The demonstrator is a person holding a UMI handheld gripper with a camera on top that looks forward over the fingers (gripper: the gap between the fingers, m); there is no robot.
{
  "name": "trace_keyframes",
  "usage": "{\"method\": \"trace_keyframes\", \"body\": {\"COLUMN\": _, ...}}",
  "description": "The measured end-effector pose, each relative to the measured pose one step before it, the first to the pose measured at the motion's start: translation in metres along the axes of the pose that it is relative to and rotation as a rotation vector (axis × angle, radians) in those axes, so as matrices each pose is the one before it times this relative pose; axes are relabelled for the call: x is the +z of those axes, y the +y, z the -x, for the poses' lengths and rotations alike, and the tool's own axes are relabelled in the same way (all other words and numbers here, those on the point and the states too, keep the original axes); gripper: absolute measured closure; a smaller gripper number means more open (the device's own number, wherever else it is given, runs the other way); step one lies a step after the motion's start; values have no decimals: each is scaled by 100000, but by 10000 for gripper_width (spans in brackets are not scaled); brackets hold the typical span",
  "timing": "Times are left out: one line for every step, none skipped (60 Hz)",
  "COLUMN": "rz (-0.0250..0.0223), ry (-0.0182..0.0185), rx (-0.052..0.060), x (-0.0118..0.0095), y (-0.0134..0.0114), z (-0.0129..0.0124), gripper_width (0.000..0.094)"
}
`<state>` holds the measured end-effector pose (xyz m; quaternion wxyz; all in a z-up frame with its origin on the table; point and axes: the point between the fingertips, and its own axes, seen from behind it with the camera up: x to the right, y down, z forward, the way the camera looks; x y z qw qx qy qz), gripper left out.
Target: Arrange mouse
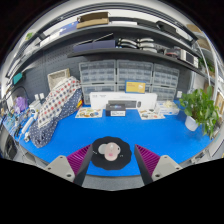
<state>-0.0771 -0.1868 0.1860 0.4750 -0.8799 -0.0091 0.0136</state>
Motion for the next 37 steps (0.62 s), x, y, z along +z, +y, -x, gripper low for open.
{"method": "trace_keyframes", "body": {"rz": -225, "ry": -39, "rx": -91, "x": -405, "y": 152, "z": -145, "gripper_width": 97}}
{"method": "trace_keyframes", "body": {"rz": -160, "ry": 73, "rx": -49, "x": -413, "y": 177, "z": -174, "gripper_width": 96}}
{"method": "trace_keyframes", "body": {"rz": -34, "ry": 105, "rx": -40, "x": -433, "y": 163, "z": -100, "gripper_width": 98}}
{"method": "trace_keyframes", "body": {"rz": 31, "ry": 37, "rx": 139, "x": -324, "y": 234, "z": -167, "gripper_width": 96}}
{"method": "trace_keyframes", "body": {"rz": 15, "ry": 48, "rx": 228, "x": -329, "y": 228, "z": -160, "gripper_width": 95}}
{"method": "trace_keyframes", "body": {"rz": -37, "ry": 55, "rx": 130, "x": -333, "y": 209, "z": -156, "gripper_width": 96}}
{"method": "trace_keyframes", "body": {"rz": -61, "ry": 68, "rx": 18, "x": -317, "y": 178, "z": -159, "gripper_width": 98}}
{"method": "trace_keyframes", "body": {"rz": -108, "ry": 33, "rx": -118, "x": -316, "y": 196, "z": -155, "gripper_width": 97}}
{"method": "trace_keyframes", "body": {"rz": -82, "ry": -2, "rx": -144, "x": -300, "y": 169, "z": -104, "gripper_width": 97}}
{"method": "trace_keyframes", "body": {"rz": -33, "ry": 46, "rx": -199, "x": -289, "y": 168, "z": -113, "gripper_width": 101}}
{"method": "trace_keyframes", "body": {"rz": 21, "ry": 60, "rx": -274, "x": -300, "y": 170, "z": -111, "gripper_width": 101}}
{"method": "trace_keyframes", "body": {"rz": -105, "ry": 68, "rx": -232, "x": -252, "y": 146, "z": -108, "gripper_width": 103}}
{"method": "trace_keyframes", "body": {"rz": -180, "ry": -18, "rx": -149, "x": -248, "y": 114, "z": -93, "gripper_width": 102}}
{"method": "trace_keyframes", "body": {"rz": -223, "ry": -109, "rx": -16, "x": -227, "y": 97, "z": -61, "gripper_width": 101}}
{"method": "trace_keyframes", "body": {"rz": -274, "ry": -129, "rx": 137, "x": -241, "y": 79, "z": -28, "gripper_width": 103}}
{"method": "trace_keyframes", "body": {"rz": -316, "ry": -123, "rx": 95, "x": -218, "y": 54, "z": -32, "gripper_width": 101}}
{"method": "trace_keyframes", "body": {"rz": -236, "ry": -143, "rx": 96, "x": -228, "y": 35, "z": 4, "gripper_width": 102}}
{"method": "trace_keyframes", "body": {"rz": -150, "ry": -193, "rx": 83, "x": -219, "y": 60, "z": -15, "gripper_width": 100}}
{"method": "trace_keyframes", "body": {"rz": -50, "ry": -241, "rx": 108, "x": -202, "y": -9, "z": 7, "gripper_width": 100}}
{"method": "trace_keyframes", "body": {"rz": -90, "ry": -263, "rx": 101, "x": -164, "y": 43, "z": 2, "gripper_width": 101}}
{"method": "trace_keyframes", "body": {"rz": -133, "ry": -224, "rx": 67, "x": -155, "y": 17, "z": -12, "gripper_width": 102}}
{"method": "trace_keyframes", "body": {"rz": -207, "ry": -144, "rx": 52, "x": -143, "y": 21, "z": -2, "gripper_width": 102}}
{"method": "trace_keyframes", "body": {"rz": -235, "ry": -106, "rx": 79, "x": -163, "y": -2, "z": -10, "gripper_width": 100}}
{"method": "trace_keyframes", "body": {"rz": -209, "ry": -35, "rx": 70, "x": -146, "y": -7, "z": -29, "gripper_width": 102}}
{"method": "trace_keyframes", "body": {"rz": -184, "ry": 2, "rx": 48, "x": -155, "y": -11, "z": -37, "gripper_width": 102}}
{"method": "trace_keyframes", "body": {"rz": -155, "ry": -36, "rx": -27, "x": -140, "y": -9, "z": -21, "gripper_width": 102}}
{"method": "trace_keyframes", "body": {"rz": -163, "ry": -50, "rx": -64, "x": -133, "y": -4, "z": -14, "gripper_width": 104}}
{"method": "trace_keyframes", "body": {"rz": -166, "ry": -5, "rx": -50, "x": -121, "y": -7, "z": -38, "gripper_width": 103}}
{"method": "trace_keyframes", "body": {"rz": -166, "ry": 4, "rx": -55, "x": -113, "y": -6, "z": -20, "gripper_width": 101}}
{"method": "trace_keyframes", "body": {"rz": -146, "ry": 40, "rx": -35, "x": -115, "y": -26, "z": -47, "gripper_width": 100}}
{"method": "trace_keyframes", "body": {"rz": -142, "ry": -18, "rx": 22, "x": -127, "y": -12, "z": -29, "gripper_width": 100}}
{"method": "trace_keyframes", "body": {"rz": -107, "ry": -66, "rx": 42, "x": -91, "y": 0, "z": -25, "gripper_width": 104}}
{"method": "trace_keyframes", "body": {"rz": -94, "ry": -59, "rx": 9, "x": -79, "y": -9, "z": -10, "gripper_width": 103}}
{"method": "trace_keyframes", "body": {"rz": -118, "ry": 21, "rx": 100, "x": -74, "y": 105, "z": 50, "gripper_width": 101}}
{"method": "trace_keyframes", "body": {"rz": -18, "ry": 36, "rx": 39, "x": -61, "y": -4, "z": -26, "gripper_width": 103}}
{"method": "trace_keyframes", "body": {"rz": -23, "ry": 105, "rx": 39, "x": -41, "y": 8, "z": -3, "gripper_width": 105}}
{"method": "trace_keyframes", "body": {"rz": -32, "ry": 164, "rx": 24, "x": -44, "y": 30, "z": -40, "gripper_width": 106}}
